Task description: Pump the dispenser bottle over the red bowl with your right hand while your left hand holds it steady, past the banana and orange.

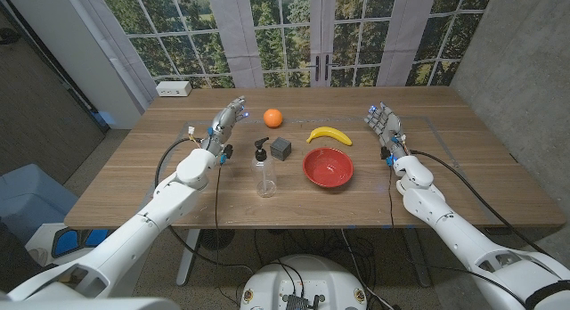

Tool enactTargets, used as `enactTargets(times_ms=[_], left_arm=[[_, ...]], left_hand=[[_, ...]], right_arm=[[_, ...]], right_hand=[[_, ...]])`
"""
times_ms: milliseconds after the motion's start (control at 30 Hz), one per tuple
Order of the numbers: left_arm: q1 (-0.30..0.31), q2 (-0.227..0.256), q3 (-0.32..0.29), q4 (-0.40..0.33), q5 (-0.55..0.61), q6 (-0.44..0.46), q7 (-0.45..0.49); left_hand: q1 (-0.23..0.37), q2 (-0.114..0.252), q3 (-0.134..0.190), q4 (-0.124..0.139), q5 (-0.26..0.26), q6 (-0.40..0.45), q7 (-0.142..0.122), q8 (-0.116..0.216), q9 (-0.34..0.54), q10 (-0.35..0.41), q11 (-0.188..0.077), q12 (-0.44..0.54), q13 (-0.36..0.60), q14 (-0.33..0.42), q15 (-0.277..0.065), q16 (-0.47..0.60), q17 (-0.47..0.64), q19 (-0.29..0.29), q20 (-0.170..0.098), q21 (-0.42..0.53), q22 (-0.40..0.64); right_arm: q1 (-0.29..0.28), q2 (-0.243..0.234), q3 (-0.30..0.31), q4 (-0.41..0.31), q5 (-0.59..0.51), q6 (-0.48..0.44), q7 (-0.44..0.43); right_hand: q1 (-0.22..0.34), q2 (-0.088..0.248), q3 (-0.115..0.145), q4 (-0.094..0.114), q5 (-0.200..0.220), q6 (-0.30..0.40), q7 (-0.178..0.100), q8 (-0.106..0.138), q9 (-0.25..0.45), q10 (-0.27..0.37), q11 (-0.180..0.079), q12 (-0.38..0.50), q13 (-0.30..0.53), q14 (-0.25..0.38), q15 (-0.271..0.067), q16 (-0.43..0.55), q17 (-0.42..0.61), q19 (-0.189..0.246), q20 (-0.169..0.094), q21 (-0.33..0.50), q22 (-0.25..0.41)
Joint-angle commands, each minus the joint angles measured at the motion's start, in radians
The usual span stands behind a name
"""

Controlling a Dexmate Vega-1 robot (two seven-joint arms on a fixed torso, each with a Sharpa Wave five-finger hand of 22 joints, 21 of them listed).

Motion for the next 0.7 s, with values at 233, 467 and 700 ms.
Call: enactTargets(times_ms=[233, 467, 700], left_arm=[[0.067, 0.052, -0.012, -0.114, 0.088, 0.036, 0.063], [0.093, 0.068, -0.022, -0.146, 0.098, 0.047, 0.07], [0.127, 0.099, -0.036, -0.188, 0.107, 0.079, 0.075]], left_hand=[[0.002, -0.015, -0.001, -0.022, -0.002, 0.014, -0.01, 0.003, 0.004, 0.013, -0.007, 0.007, 0.003, 0.017, -0.021, 0.0, 0.002, 0.017, -0.001, -0.005, 0.003], [0.003, -0.02, -0.003, -0.034, -0.003, 0.015, -0.012, 0.001, 0.004, 0.016, -0.012, 0.007, 0.003, 0.019, -0.027, -0.001, 0.002, 0.02, -0.003, -0.01, 0.003], [0.002, -0.026, -0.006, -0.042, -0.004, 0.016, -0.013, 0.0, 0.004, 0.017, -0.012, 0.006, 0.003, 0.02, -0.027, -0.003, 0.002, 0.023, -0.004, -0.014, 0.003]], right_arm=[[0.01, 0.012, -0.008, 0.014, -0.015, 0.014, -0.01], [0.023, 0.024, -0.013, 0.032, -0.021, 0.02, -0.013], [0.018, 0.017, -0.017, 0.007, -0.035, 0.009, -0.038]], right_hand=[[0.003, 0.005, 0.001, -0.008, 0.008, 0.008, 0.003, -0.003, 0.003, 0.008, 0.004, 0.0, 0.004, 0.012, 0.004, 0.007, 0.005, 0.002, 0.003, 0.007, 0.002], [0.004, 0.005, 0.0, -0.011, 0.008, 0.01, 0.003, -0.004, 0.004, 0.011, 0.006, -0.001, 0.005, 0.011, 0.003, 0.007, 0.006, 0.002, 0.003, 0.007, 0.002], [0.004, 0.006, -0.001, -0.014, 0.009, 0.012, 0.004, -0.006, 0.004, 0.011, 0.007, -0.002, 0.005, 0.011, 0.003, 0.007, 0.008, 0.002, 0.002, 0.006, 0.002]])
